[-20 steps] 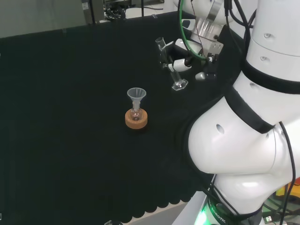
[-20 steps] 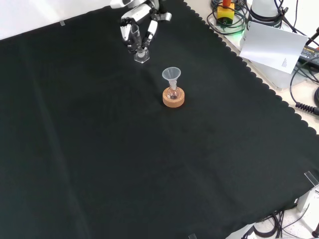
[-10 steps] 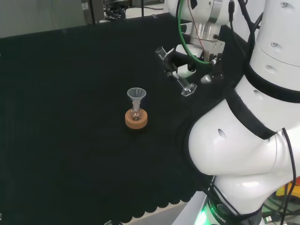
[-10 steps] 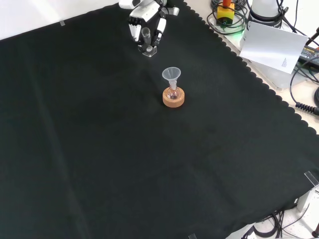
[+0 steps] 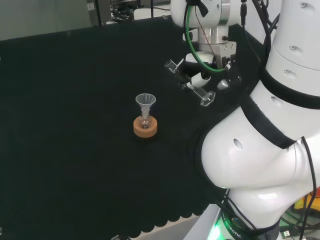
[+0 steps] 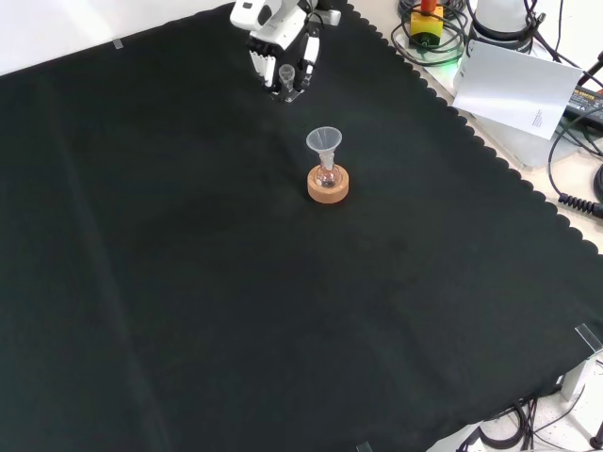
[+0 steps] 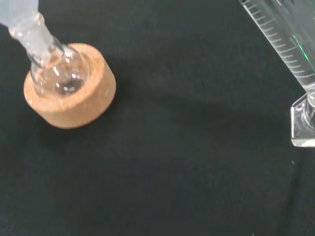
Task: Pour the water from the graduated cylinder into the round-bottom flask.
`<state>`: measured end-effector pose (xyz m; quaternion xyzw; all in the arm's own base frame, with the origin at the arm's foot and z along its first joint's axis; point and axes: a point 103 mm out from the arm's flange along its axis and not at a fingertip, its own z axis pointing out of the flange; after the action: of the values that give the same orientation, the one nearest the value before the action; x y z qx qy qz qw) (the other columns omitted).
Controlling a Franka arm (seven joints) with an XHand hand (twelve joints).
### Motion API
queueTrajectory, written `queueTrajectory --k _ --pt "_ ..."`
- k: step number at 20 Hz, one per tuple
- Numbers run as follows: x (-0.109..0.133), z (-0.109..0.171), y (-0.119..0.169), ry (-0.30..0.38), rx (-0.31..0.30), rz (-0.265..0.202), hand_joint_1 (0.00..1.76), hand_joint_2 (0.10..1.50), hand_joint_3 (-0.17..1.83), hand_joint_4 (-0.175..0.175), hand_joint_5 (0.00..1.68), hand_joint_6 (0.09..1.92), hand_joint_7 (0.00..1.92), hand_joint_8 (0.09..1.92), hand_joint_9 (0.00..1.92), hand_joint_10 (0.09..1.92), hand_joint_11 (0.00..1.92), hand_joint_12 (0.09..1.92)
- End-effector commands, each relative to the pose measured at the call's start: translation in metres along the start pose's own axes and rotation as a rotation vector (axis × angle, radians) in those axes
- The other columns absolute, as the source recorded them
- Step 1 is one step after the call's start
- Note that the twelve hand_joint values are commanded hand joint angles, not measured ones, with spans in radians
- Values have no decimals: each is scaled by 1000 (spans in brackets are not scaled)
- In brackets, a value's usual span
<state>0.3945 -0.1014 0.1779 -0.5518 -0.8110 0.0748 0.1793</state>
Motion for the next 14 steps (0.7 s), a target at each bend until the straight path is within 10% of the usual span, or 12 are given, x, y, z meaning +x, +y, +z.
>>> queueTrajectory --k 1,14 --pt "7 0 -9 -58 74 4 1099 1164 -2 -89 905 1136 1212 390 1431 87 1294 741" --pt "28 0 -8 -154 229 -4 1101 1163 -2 -92 906 1134 1217 386 1435 87 1293 736"
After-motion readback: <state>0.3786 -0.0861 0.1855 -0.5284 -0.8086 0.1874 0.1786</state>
